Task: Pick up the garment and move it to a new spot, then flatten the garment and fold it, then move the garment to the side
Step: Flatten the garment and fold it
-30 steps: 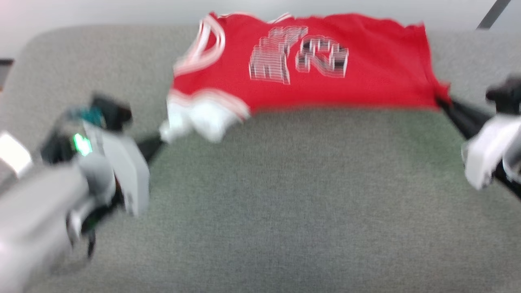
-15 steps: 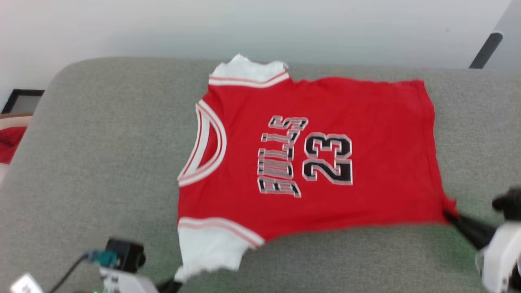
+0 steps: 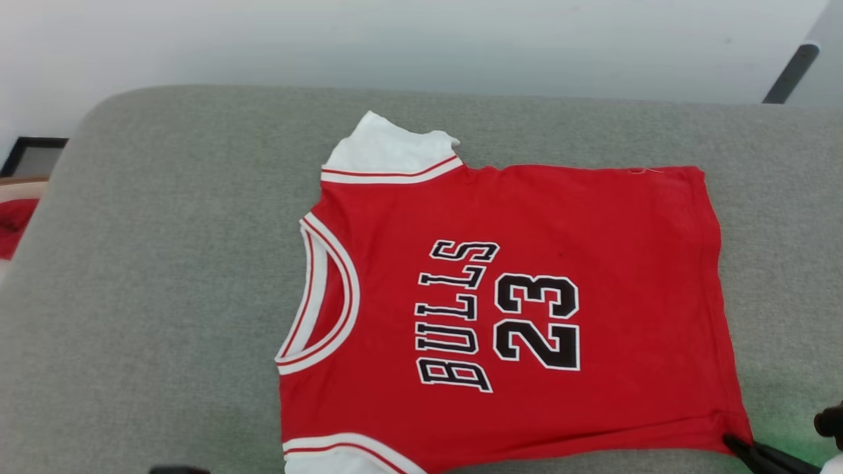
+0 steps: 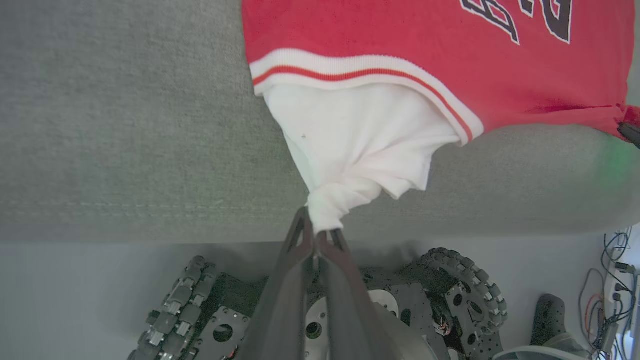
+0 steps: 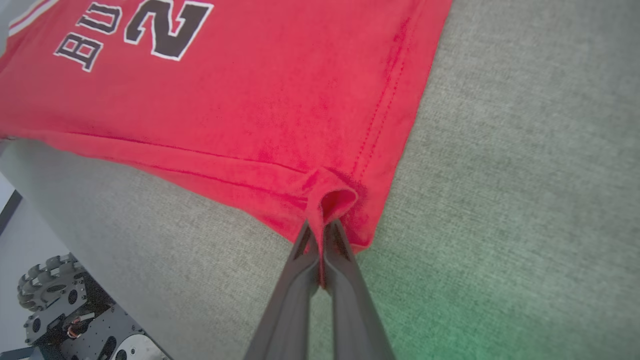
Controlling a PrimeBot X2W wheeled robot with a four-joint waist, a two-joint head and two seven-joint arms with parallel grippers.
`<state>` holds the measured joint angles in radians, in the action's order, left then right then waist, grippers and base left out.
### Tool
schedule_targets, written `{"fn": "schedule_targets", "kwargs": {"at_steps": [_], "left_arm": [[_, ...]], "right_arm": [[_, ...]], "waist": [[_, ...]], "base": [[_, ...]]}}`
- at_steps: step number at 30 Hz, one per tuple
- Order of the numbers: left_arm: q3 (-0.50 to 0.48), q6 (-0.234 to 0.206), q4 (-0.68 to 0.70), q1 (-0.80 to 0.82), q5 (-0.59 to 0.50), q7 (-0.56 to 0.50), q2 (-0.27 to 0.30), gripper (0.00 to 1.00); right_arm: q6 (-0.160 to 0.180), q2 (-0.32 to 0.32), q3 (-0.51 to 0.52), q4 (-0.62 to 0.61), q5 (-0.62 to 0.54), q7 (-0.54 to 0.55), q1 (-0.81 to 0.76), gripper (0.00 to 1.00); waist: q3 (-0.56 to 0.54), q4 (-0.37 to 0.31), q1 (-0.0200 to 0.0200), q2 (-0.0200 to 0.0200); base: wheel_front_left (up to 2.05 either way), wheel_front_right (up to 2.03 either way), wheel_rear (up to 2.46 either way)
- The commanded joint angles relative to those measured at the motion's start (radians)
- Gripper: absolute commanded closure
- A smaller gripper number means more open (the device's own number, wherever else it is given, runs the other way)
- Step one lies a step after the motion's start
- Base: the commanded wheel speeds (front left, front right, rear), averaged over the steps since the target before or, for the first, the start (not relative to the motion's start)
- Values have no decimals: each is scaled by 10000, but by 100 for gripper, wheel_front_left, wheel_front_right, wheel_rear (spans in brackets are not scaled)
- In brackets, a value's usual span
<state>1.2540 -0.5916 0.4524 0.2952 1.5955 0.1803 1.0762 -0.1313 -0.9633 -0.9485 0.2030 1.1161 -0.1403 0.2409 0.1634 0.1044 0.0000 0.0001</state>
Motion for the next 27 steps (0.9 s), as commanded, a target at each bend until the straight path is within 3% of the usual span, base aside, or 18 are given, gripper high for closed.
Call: {"fn": "schedule_targets", "kwargs": {"at_steps": [1,6,12,18,27], "left_arm": [[-138,-211,141,322,-341,94,267,100],[-262,-571,444,1436,-1468,-383,953,100],[-300,-442,304,2914,-2690,-1526,1418,100],[-309,407,-724,4570,-3751,-3027,1148,100],[-247,2257,-3550,5959,-4200,-3985,-296,100]], "right_arm": [[10,116,404,-153,-80,130,-272,100],[10,353,1384,-550,-496,668,-222,100],[12,702,2275,-818,-1113,1517,185,100],[10,1330,3081,-633,-1993,2590,917,100],[10,2267,3306,96,-2722,3609,2039,100]], "waist": [[103,-168,0,-1],[186,-476,0,-1],[258,-770,0,-1],[429,-982,0,-1],[914,-1034,0,-1]], "base": [[0,0,0],[0,0,0],[0,0,0],[0,0,0],[0,0,0]]}}
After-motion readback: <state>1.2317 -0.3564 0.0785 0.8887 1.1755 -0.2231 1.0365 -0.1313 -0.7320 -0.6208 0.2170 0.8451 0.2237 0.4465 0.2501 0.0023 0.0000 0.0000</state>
